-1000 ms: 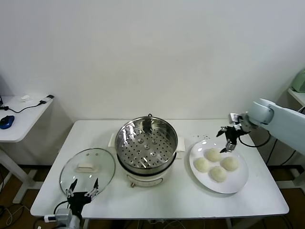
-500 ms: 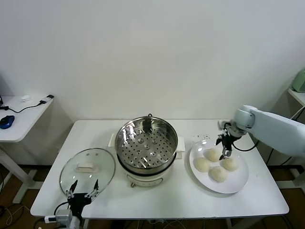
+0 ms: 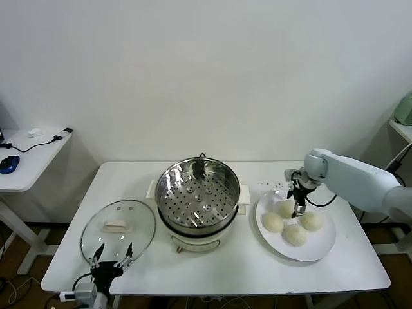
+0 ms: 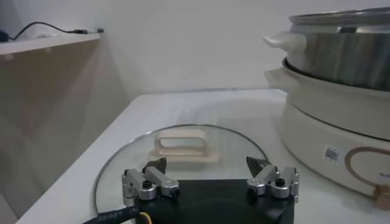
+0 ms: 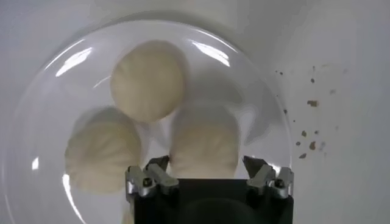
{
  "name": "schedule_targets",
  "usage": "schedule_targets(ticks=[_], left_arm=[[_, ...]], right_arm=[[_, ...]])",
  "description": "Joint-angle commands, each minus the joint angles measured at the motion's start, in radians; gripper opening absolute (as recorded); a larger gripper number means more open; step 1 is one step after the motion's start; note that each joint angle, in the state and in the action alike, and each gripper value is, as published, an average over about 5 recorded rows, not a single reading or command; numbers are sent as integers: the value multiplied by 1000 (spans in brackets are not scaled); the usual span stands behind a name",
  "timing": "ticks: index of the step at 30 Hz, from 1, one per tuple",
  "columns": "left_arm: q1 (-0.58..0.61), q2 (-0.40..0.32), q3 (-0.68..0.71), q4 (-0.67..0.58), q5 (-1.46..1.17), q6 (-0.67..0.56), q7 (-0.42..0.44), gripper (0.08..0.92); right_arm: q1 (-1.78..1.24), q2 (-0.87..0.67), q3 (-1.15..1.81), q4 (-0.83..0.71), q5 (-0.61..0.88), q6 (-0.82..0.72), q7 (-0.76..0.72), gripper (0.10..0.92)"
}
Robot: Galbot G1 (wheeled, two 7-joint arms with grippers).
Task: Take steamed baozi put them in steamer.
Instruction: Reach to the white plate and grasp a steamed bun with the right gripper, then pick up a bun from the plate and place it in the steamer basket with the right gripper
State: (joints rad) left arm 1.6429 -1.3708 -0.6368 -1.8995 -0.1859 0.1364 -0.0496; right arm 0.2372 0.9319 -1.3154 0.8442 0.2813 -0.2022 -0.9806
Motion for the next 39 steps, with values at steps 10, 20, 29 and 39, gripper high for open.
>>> schedule_targets(ticks=[10,20,29,39], left_arm=[[23,-11,7,-45,8,6,-1,823],[33,-12,21,-81,11,14,-1,823],[34,-11,24,-87,10,17,-3,823],[42,-4,23,-84,12,7,-5,823]], right_arm=[[153,-68,-38,159,21,-2,6,651],[766,43,-378,365,254,269,-96,645],[802,323,-334,544,246,557,-129,645],[456,472,-168,214,-247,897,-107,645]])
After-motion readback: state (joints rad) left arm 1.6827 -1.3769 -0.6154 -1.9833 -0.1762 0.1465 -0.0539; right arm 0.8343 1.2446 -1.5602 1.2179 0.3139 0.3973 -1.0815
